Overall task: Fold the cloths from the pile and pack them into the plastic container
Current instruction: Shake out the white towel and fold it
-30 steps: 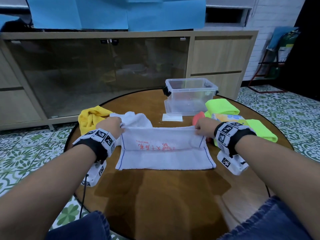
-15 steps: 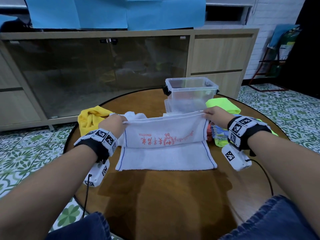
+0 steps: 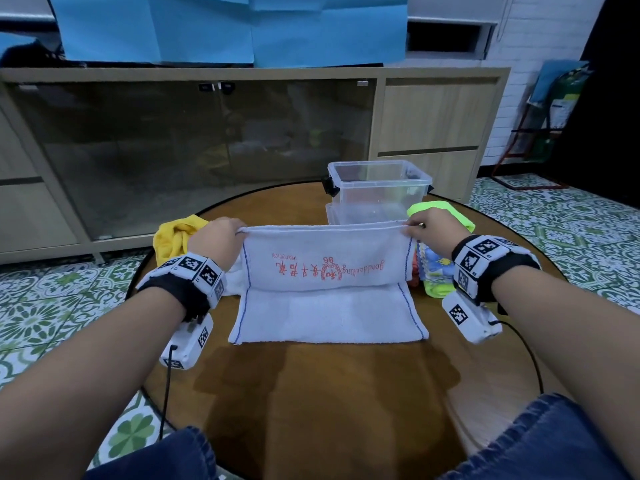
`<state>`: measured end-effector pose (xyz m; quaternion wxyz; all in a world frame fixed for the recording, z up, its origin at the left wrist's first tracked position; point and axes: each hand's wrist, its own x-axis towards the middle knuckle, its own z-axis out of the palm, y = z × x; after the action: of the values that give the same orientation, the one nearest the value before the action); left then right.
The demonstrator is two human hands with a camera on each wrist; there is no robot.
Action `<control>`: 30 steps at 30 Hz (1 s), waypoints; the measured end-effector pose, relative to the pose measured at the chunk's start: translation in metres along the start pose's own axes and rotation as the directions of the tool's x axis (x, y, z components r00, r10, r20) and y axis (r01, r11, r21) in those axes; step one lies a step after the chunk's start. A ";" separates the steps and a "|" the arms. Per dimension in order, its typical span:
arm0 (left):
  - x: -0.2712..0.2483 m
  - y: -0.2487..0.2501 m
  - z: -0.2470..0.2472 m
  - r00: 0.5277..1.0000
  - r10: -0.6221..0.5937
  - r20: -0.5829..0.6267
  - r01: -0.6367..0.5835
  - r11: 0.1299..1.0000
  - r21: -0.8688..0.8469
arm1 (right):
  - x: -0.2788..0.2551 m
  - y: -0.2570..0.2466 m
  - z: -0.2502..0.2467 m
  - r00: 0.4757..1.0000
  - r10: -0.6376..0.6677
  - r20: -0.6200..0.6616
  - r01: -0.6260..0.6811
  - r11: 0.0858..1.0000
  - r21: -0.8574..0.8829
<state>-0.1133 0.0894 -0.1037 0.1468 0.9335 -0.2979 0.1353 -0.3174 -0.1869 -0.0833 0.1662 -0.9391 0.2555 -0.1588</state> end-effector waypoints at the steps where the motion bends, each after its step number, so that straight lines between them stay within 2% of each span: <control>1: 0.002 0.000 -0.001 1.000 -0.006 0.021 0.006 1.000 0.014 | 0.000 -0.001 -0.001 1.000 0.005 0.003 -0.005 1.000 0.011; 3: 0.004 0.000 -0.002 0.997 -0.029 0.075 0.025 0.999 0.048 | 0.000 -0.001 -0.001 1.000 0.011 -0.003 -0.011 0.996 0.085; 5: 0.004 -0.001 0.000 0.996 -0.026 0.081 0.022 0.998 0.057 | 0.001 -0.002 0.000 1.000 0.013 -0.022 -0.008 0.978 0.207; 8: -0.001 -0.003 0.004 0.998 0.039 0.046 -0.041 0.998 0.049 | 0.005 0.002 0.000 0.998 0.030 -0.055 -0.010 0.942 0.337; 10: -0.001 -0.004 0.007 0.993 0.082 0.082 -0.086 0.995 0.048 | 0.006 0.003 0.000 0.998 0.037 -0.059 -0.014 0.935 0.354; 12: -0.001 -0.003 0.009 0.988 0.092 0.128 -0.099 0.994 0.048 | 0.006 0.005 0.003 1.000 0.014 -0.021 -0.007 0.948 0.318; 15: 0.000 -0.004 0.010 0.984 0.100 0.147 -0.111 0.991 0.069 | 0.006 0.007 0.007 0.999 -0.013 0.050 0.008 0.994 0.111; 19: 0.001 -0.004 0.006 0.985 0.119 0.125 -0.129 0.989 0.071 | 0.007 0.007 0.002 1.000 -0.013 -0.019 0.014 0.999 0.031; 25: 0.002 0.004 -0.028 0.994 0.104 -0.024 -0.103 0.995 0.010 | -0.004 -0.007 -0.031 0.988 -0.106 -0.116 0.096 0.992 -0.083; 30: -0.001 0.017 -0.078 0.979 0.136 -0.154 -0.138 0.990 0.002 | -0.018 -0.028 -0.070 0.974 -0.138 -0.178 0.100 0.974 -0.204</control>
<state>-0.1375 0.1045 -0.0288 0.1636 0.8969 -0.3498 0.2154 -0.3467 -0.1704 -0.0137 0.0388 -0.9448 0.2276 -0.2324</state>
